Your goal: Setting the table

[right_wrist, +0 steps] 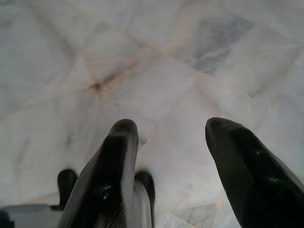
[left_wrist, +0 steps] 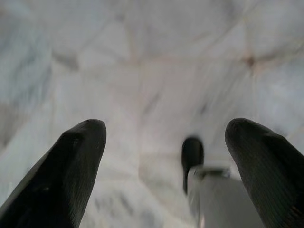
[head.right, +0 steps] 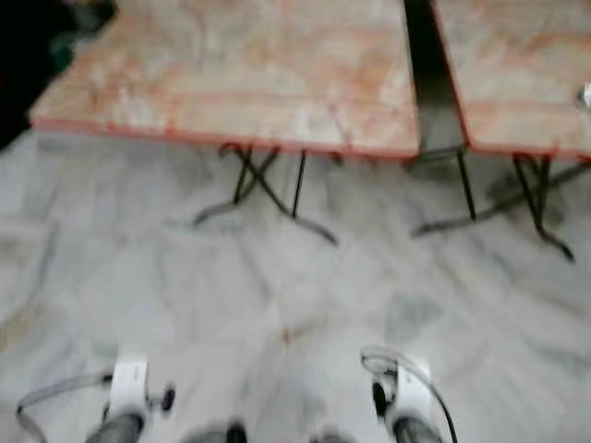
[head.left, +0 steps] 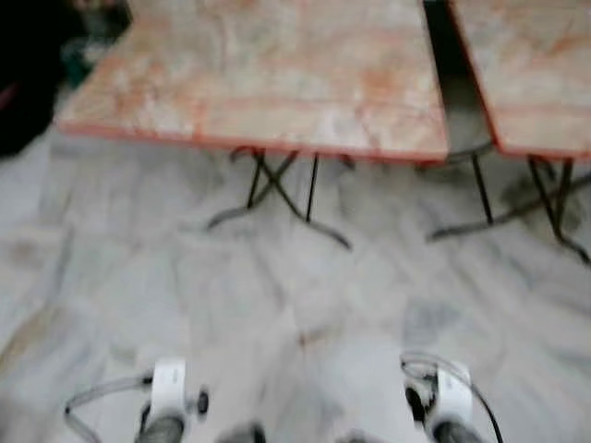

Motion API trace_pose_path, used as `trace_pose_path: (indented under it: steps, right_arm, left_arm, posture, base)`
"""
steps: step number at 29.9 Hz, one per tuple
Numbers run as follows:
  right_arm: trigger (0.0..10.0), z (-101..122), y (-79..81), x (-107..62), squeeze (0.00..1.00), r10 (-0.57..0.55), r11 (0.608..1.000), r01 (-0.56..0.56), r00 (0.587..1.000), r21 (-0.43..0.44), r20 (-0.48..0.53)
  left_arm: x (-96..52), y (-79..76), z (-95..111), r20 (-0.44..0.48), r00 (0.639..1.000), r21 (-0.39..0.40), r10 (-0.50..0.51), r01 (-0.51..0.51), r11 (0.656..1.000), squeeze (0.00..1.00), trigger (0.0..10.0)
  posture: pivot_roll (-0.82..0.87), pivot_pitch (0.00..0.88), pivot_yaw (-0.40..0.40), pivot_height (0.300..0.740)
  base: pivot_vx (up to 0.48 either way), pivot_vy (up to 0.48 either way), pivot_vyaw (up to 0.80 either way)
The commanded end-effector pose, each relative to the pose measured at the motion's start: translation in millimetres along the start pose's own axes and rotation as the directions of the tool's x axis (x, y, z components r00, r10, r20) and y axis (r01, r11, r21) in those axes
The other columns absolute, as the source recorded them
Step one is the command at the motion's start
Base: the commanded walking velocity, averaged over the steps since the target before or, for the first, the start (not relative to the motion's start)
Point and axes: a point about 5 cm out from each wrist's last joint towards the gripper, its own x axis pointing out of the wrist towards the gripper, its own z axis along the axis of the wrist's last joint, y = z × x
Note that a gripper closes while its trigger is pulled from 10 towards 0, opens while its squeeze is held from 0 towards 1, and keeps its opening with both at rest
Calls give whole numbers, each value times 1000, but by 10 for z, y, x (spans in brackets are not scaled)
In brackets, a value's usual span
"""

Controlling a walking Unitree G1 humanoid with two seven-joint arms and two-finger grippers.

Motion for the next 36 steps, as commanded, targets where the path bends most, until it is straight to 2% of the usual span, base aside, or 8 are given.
trace_pose_path:
  steps: [1,8,29,36]
  right_arm:
    - [10000,-116,-91,-48,0,-27,1000,27,999,5,-39]
    - [10000,-115,-90,-46,0,-24,1000,24,999,4,-43]
    - [10000,-130,-90,-53,0,-12,1000,12,999,0,-46]
    - [10000,-130,-82,-52,0,-9,1000,9,999,-1,-45]
  left_arm:
    - [-35,-68,-133,-48,999,-9,-21,20,1000,0,10000]
    - [-41,-96,-154,-57,998,9,-32,32,999,0,10000]
    - [-50,-113,-181,-66,997,14,-35,36,999,0,10000]
    - [-48,-93,-176,-65,997,18,-33,34,999,0,10000]
  posture:
    - [-30,222,-25,740]
    - [-31,223,-25,740]
    - [-39,218,-24,740]
    - [-38,216,-20,740]
  base:
    - [472,0,0]
    - [352,-170,0]
    - [0,-431,0]
    - [335,-333,0]
